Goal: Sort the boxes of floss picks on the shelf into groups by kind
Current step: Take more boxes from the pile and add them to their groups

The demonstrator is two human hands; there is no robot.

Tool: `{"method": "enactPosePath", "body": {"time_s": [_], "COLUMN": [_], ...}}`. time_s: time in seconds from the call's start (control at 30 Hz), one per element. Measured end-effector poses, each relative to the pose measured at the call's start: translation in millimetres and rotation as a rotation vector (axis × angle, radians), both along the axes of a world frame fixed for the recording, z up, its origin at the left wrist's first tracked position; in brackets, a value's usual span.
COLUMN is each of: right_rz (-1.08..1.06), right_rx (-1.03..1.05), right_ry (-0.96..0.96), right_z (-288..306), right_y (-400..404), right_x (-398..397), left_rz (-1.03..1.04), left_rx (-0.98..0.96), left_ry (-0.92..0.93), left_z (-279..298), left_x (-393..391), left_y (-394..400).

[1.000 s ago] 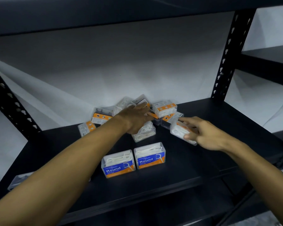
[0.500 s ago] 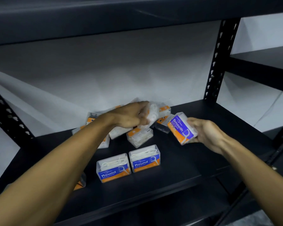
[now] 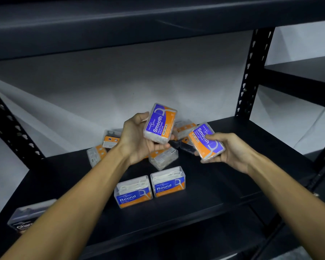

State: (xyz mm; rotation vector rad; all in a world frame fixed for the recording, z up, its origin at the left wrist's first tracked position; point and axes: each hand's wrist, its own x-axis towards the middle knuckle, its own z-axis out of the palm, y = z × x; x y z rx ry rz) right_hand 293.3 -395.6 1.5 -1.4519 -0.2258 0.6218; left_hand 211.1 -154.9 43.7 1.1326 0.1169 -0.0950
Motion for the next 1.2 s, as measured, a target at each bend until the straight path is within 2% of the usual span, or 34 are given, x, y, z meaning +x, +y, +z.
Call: {"method": "enactPosePath", "body": {"time_s": [0.07,0.2,0.27,0.33,0.4,0.57,0.7,0.87,1.2], "right_rz": [0.008,-0.016,-0.023,-0.025,-0.032,0.038,0.132,0.201,0.254], "right_rx": [0.004,-0.102,-0.177,-0.274,-0.403,-0.790,-0.937,-0.995,-0.958], "right_ry": [-0.012,-0.127,-0.227,-0.327,-0.437,-0.699,-0.828,-0.835,-0.827], "right_z": [2,4,5,8,10,9,2,-8,-14], "right_y": [-2,-13,-21,-31,-42,-66,-74,-79,-80], "right_x": [0,4,6,10,17,33,35,38,35], "left_rz": [-0.034,0.070,0.155,0.192,0.162,-0.006,-0.190,-0.346,-0.366], "left_rx": [0.006,0.201,0.366,0.638,0.868,1.291,1.507,1.630,1.637], "left_ry": [0.003,0.023,0.021,-0.022,-0.076,-0.095,-0.062,-0.016,0.033], "left_z": [1,0,-1,-4,-6,-10,-13,-20,-35], "left_x": [-3,-2,1,4,6,14,19,24,33], "left_y": [-7,-26,-37,-45,-50,-71,-91,-111,-116]}}
